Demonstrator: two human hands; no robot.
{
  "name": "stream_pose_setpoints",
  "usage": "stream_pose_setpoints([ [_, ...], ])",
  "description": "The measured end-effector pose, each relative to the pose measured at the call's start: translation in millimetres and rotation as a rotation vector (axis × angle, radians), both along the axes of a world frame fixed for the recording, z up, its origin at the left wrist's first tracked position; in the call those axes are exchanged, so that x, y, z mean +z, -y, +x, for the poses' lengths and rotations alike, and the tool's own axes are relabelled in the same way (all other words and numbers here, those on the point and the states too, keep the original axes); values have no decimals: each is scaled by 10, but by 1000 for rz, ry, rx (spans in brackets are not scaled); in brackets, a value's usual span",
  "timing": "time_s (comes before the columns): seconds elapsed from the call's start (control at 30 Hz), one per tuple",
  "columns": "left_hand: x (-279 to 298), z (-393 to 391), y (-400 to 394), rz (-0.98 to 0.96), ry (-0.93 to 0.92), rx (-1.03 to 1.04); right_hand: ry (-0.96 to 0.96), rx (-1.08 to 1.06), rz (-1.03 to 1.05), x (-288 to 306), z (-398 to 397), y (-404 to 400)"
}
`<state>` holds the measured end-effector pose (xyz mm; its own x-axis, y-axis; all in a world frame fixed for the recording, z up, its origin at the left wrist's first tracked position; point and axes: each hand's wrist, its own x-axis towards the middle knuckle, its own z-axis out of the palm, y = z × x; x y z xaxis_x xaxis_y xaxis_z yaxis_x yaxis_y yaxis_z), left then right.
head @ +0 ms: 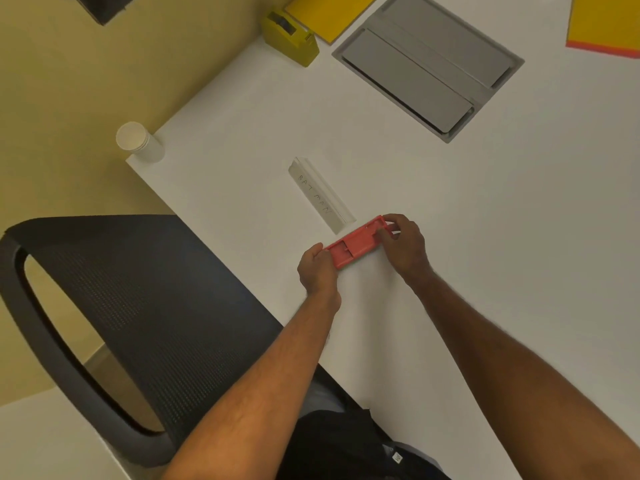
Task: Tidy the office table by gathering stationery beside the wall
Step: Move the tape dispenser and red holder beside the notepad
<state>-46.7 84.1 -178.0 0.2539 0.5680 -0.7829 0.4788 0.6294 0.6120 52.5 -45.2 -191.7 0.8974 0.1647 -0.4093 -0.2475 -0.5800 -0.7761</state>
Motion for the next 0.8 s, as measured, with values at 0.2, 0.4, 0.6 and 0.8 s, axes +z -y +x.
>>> stream_pose_setpoints([
  [0.2, 186, 415, -452, 103, 85, 56, 78, -10, 58, 308, 293, -335],
  [0.4, 311, 1021, -1090, 225, 164, 39, 81, -22, 130, 546, 780, -845],
  [0.6, 336, 1711, -1796, 371, 146, -3, 6, -71, 247, 651, 1243, -1384],
  [0.8, 299, 2351, -2458, 429, 124, -59, -189, -146, 364, 662, 1574, -1944],
])
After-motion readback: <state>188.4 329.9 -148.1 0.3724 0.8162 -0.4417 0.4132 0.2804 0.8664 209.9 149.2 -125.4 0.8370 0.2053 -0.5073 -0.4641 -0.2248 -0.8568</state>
